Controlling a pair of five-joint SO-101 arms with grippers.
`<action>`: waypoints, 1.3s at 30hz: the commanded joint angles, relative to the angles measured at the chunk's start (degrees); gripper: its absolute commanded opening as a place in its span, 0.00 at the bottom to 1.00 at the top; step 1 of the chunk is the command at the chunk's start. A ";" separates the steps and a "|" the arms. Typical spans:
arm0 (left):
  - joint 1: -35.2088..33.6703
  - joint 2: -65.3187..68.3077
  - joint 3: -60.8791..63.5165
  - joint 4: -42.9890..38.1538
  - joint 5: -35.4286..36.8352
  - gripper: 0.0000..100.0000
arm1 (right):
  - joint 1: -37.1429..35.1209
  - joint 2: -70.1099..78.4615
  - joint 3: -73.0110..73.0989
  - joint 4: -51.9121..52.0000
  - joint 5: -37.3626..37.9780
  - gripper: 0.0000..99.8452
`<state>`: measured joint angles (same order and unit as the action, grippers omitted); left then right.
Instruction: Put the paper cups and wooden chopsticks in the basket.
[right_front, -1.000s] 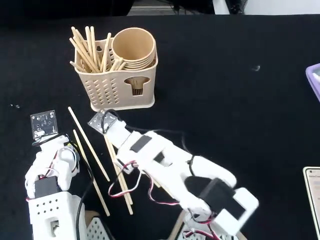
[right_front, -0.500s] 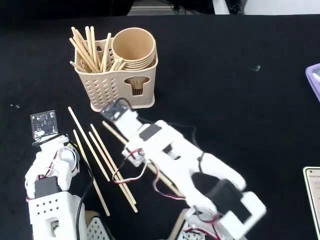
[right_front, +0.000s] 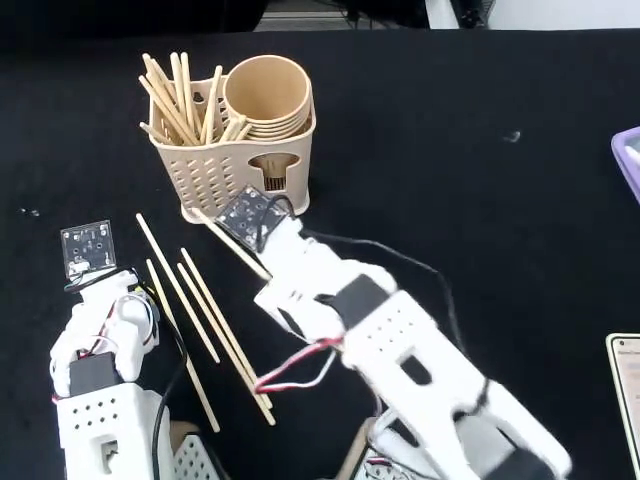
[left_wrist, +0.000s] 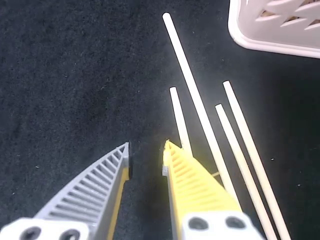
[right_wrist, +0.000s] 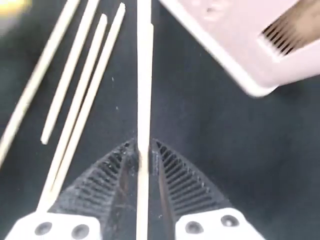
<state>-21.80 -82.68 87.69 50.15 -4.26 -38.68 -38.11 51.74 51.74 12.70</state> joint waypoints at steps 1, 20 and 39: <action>0.40 -0.62 -0.40 -1.23 -0.26 0.12 | 0.88 -11.38 -9.98 0.62 0.35 0.01; 0.31 -0.62 -0.40 -1.23 -0.26 0.12 | 1.32 8.66 -27.38 -59.25 -8.09 0.01; 0.40 -0.62 -0.40 -1.23 -0.26 0.12 | 4.40 39.69 -44.26 -64.97 -8.00 0.01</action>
<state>-21.80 -82.68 87.69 50.15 -4.26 -36.57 1.27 9.01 -12.00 5.14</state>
